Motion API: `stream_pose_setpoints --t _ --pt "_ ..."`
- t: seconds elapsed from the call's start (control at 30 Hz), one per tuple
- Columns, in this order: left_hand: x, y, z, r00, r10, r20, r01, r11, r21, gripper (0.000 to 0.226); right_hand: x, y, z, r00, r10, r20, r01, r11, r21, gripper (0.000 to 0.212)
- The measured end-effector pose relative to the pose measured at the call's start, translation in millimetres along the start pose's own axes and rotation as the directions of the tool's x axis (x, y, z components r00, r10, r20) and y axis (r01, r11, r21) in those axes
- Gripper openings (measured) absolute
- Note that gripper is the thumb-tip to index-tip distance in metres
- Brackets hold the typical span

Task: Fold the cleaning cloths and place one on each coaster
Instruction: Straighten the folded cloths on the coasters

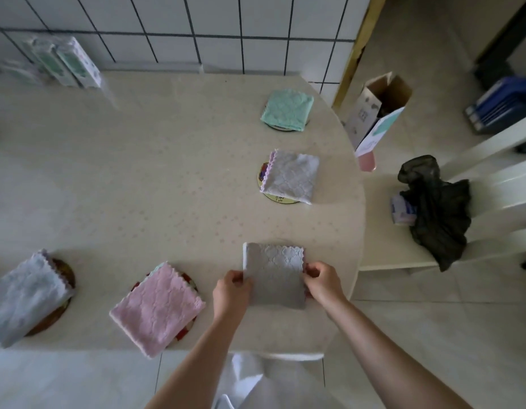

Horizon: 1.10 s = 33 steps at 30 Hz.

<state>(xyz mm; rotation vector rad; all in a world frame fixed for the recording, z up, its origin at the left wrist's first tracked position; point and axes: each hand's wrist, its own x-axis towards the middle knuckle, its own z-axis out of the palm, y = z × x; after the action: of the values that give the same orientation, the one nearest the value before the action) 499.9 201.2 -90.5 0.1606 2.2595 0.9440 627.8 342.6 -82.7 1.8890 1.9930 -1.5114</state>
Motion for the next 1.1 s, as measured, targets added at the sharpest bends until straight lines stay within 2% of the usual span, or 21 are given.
stream_pose_setpoints --t 0.13,0.3,0.43,0.5,0.57,0.7,0.83,0.97,1.1 --pt "-0.5 -0.8 -1.8 0.999 0.027 -0.030 -0.025 0.998 0.064 0.018 4.0 2.0 1.7 1.000 -0.007 -0.013 0.007 1.000 0.010 0.022" --pt "-1.0 1.1 -1.6 0.998 0.043 -0.047 -0.037 0.992 0.124 0.019 1.9 -0.3 -6.7 0.999 -0.050 0.002 0.050 0.990 -0.130 0.004" --pt "-8.0 -3.5 -11.0 0.993 0.029 -0.118 -0.014 0.992 0.122 0.020 -11.9 -15.5 -12.8 0.950 -0.310 -0.040 0.287 0.917 -0.278 0.021" --pt "-14.1 -11.2 -19.9 0.982 0.045 -0.181 -0.029 0.996 0.090 0.018 -19.8 -26.9 -6.8 0.902 -0.431 0.012 0.414 0.857 -0.308 0.024" --pt "-22.4 -20.2 -32.3 0.963 0.061 -0.262 -0.044 0.996 0.072 0.015 -27.0 -39.3 6.8 0.865 -0.491 0.103 0.497 0.812 -0.306 0.024" --pt "-32.0 -42.5 -62.8 0.914 0.032 -0.405 -0.017 0.999 0.040 0.009 -44.6 -60.1 43.7 0.851 -0.457 0.258 0.517 0.816 -0.259 0.023" --pt "-34.1 -74.8 -91.9 0.868 -0.048 -0.494 0.011 0.997 -0.077 0.010 -59.2 -70.6 79.1 0.828 -0.446 0.341 0.538 0.804 -0.254 0.022" --pt "-33.6 -103.5 -121.0 0.852 -0.106 -0.514 0.075 0.994 -0.081 0.015 -72.1 -81.5 115.1 0.821 -0.405 0.401 0.530 0.802 -0.275 0.022" --pt "-28.7 -117.1 -141.3 0.859 -0.244 -0.450 0.163 0.963 -0.213 0.019 -84.3 -91.7 153.9 0.855 -0.339 0.392 0.471 0.824 -0.314 0.026"
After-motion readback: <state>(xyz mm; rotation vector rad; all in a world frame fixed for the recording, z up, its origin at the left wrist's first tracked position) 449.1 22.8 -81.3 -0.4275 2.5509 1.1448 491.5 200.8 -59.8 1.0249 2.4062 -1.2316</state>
